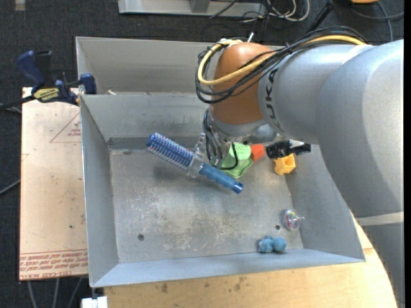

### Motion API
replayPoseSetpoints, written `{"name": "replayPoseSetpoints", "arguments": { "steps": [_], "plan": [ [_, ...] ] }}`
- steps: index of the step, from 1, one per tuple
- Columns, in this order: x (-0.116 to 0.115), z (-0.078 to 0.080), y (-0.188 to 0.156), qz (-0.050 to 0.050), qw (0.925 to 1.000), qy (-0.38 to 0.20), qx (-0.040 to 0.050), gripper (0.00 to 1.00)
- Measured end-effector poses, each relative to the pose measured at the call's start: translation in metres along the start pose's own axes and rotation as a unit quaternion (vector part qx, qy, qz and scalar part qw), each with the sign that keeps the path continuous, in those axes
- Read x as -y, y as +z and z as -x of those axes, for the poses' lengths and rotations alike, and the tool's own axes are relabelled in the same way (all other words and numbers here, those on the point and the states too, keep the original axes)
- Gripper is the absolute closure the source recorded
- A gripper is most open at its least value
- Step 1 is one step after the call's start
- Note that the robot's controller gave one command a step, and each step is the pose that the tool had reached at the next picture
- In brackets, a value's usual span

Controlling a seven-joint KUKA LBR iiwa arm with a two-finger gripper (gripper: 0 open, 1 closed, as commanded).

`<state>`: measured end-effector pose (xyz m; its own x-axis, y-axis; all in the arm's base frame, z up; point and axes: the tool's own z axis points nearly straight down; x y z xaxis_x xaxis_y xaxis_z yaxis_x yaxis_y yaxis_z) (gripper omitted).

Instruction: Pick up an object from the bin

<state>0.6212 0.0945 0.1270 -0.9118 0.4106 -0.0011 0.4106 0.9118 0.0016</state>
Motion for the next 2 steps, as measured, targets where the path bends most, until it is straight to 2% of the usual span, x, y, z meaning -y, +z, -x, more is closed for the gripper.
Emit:
{"name": "replayPoseSetpoints", "arguments": {
  "steps": [2],
  "plan": [
    [-0.001, 0.001, -0.059, 0.001, 1.0, -0.001, 0.0009, 1.0]
  ]
}}
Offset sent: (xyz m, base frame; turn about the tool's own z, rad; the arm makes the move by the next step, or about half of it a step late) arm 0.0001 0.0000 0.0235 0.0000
